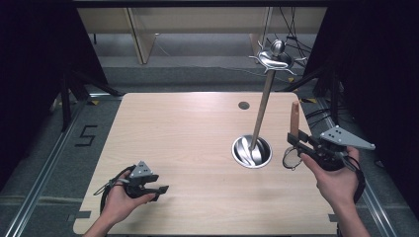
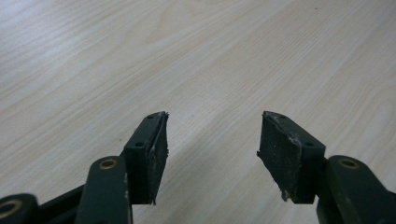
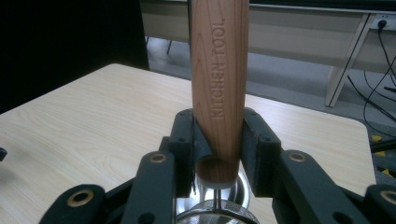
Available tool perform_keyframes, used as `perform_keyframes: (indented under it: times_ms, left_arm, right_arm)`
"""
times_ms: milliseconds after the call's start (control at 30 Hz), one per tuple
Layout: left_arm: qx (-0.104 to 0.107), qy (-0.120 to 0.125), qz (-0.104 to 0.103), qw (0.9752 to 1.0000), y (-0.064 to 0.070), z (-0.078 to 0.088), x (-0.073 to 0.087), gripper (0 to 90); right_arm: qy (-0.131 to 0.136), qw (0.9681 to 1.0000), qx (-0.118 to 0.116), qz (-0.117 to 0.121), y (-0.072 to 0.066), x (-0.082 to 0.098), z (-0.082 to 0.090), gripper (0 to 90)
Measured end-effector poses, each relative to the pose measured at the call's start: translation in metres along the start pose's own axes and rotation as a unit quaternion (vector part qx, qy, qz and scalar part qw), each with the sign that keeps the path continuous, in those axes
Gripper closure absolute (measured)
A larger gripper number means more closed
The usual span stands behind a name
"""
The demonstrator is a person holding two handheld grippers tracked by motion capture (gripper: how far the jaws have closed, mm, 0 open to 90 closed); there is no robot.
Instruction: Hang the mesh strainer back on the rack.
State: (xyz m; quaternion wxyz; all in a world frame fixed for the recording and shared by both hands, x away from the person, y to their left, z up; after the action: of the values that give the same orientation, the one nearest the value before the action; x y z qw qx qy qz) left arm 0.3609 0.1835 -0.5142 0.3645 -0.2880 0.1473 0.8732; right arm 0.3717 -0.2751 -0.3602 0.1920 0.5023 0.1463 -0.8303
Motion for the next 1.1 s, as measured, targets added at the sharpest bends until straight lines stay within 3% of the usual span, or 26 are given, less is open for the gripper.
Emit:
perform_keyframes:
  times_ms: [100,200,233,267,400,533,667,733,933,1033,1067,1100]
  left_arm:
    - [-0.001,0.002,0.0,1.0,-0.001,0.0,0.0,41.1]
    - [0.004,0.0,0.006,1.0,0.001,0.001,0.001,41.1]
    - [-0.001,0.001,0.002,1.0,0.0,0.0,0.001,41.1]
    - [-0.002,0.001,-0.001,1.0,-0.001,0.0,0.0,41.1]
    - [0.004,0.0,0.004,1.0,0.001,0.0,0.0,41.0]
    - [-0.003,0.001,-0.001,1.0,-0.001,0.0,0.0,41.0]
    - [0.002,0.001,0.006,1.0,0.001,0.001,0.001,41.0]
    - [0.006,0.003,0.019,0.9998,0.002,0.001,0.001,41.0]
    - [0.005,0.0,0.016,0.9999,0.002,0.001,0.001,41.0]
    - [0.005,0.003,0.019,0.9998,0.002,0.001,0.001,41.0]
    - [0.005,0.004,0.02,0.9998,0.002,0.001,0.001,41.0]
    - [0.005,0.003,0.02,0.9998,0.002,0.001,0.001,41.0]
  right_arm:
    - [-0.005,0.9999,-0.007,-0.006,-0.001,-0.003,0.001,69.1]
    - [0.002,1.0,-0.005,0.004,0.0,-0.006,0.001,69.1]
    - [0.002,1.0,-0.006,-0.004,-0.001,-0.007,0.002,69.1]
    - [0.006,1.0,-0.006,0.004,0.001,-0.008,0.002,69.1]
    - [0.012,0.9999,-0.006,0.0,0.0,-0.012,0.003,69.1]
    - [0.016,0.9998,-0.007,-0.004,-0.001,-0.016,0.004,69.1]
    - [0.023,0.9997,-0.006,0.001,-0.002,-0.02,0.003,69.1]
    - [0.023,0.9997,-0.006,-0.005,-0.004,-0.02,0.003,69.1]
    - [0.036,0.9993,-0.005,0.003,-0.003,-0.025,0.003,69.1]
    - [0.038,0.9992,-0.008,-0.009,-0.006,-0.027,0.003,69.1]
    - [0.039,0.9992,-0.009,0.001,-0.004,-0.029,0.003,69.1]
    - [0.04,0.9992,-0.006,-0.008,-0.006,-0.029,0.003,69.1]
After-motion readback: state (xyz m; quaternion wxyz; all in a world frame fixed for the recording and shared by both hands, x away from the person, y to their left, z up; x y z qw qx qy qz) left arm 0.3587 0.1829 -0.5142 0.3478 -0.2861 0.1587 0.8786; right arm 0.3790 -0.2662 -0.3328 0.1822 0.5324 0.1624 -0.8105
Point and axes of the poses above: each handheld gripper's, and its own axes: z roughly backward along the jaws, x roughly out of its underside, y roughly to its right, the point moved 4 cm from there along -z, roughly forward along the jaws, and after that the axes turned 8 degrees about -y, right-handed, at the moved point
